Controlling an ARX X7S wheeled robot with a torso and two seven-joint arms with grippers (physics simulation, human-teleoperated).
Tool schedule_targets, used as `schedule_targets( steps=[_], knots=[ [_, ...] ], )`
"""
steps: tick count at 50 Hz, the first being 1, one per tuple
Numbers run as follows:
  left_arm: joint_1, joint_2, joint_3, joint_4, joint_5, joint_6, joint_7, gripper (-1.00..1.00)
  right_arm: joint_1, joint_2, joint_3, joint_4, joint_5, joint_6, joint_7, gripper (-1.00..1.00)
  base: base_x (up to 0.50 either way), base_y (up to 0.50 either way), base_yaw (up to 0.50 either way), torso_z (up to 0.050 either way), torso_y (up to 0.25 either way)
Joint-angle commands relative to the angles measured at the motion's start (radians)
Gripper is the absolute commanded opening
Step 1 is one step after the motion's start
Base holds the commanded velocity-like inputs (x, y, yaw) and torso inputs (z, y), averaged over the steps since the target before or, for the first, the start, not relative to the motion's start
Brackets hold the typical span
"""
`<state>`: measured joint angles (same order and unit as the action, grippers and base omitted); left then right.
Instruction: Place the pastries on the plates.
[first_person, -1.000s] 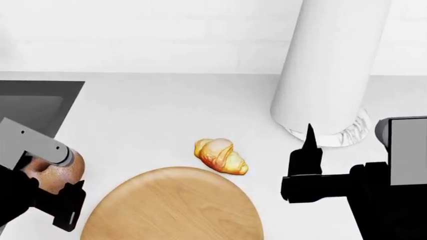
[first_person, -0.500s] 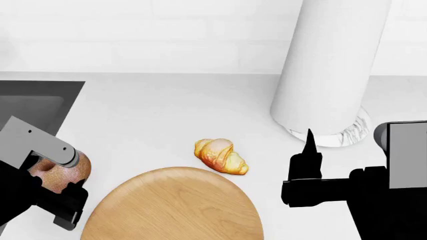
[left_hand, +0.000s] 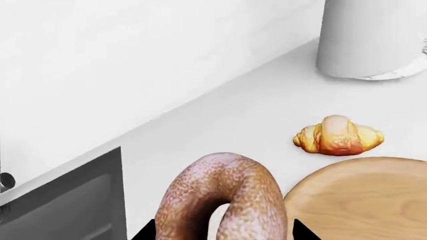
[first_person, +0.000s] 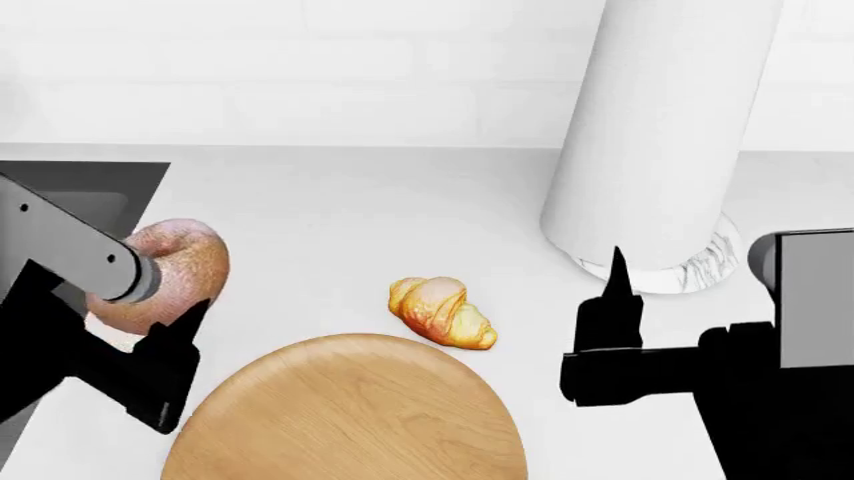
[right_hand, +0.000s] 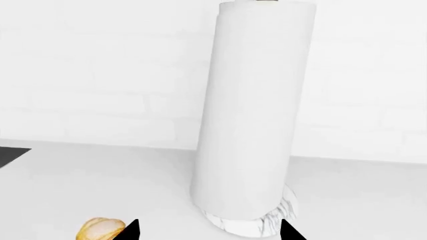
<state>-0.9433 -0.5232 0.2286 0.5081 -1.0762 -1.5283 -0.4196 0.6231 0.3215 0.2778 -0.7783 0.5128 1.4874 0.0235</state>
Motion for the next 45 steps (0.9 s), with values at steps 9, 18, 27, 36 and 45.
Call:
schedule_targets(
  steps=[9, 18, 27, 36, 45],
  knots=[
    [-0.022, 0.129, 0.113, 0.088, -0.423, 0.026, -0.305, -1.0, 0.039, -0.015, 0.049, -0.032, 0.041, 0.065, 0.002, 1.0, 0.0, 0.0, 0.0, 0.0, 0.0],
    [0.019, 0.158, 0.184, 0.106, -0.418, 0.046, -0.304, -1.0, 0.043, -0.005, 0.05, -0.026, 0.082, 0.068, 0.028, 1.0, 0.0, 0.0, 0.0, 0.0, 0.0],
    [0.058, 0.136, 0.258, 0.107, -0.328, 0.071, -0.224, -1.0, 0.027, 0.001, 0.047, -0.017, 0.102, 0.052, 0.043, 1.0, 0.0, 0.0, 0.0, 0.0, 0.0],
    [0.052, 0.126, 0.279, 0.107, -0.334, 0.075, -0.237, -1.0, 0.001, 0.003, 0.042, -0.008, 0.117, 0.03, 0.054, 1.0, 0.0, 0.0, 0.0, 0.0, 0.0],
    [0.023, 0.128, 0.278, 0.109, -0.394, 0.073, -0.293, 1.0, -0.006, 0.009, 0.053, -0.003, 0.135, 0.028, 0.065, 1.0, 0.0, 0.0, 0.0, 0.0, 0.0]
  ],
)
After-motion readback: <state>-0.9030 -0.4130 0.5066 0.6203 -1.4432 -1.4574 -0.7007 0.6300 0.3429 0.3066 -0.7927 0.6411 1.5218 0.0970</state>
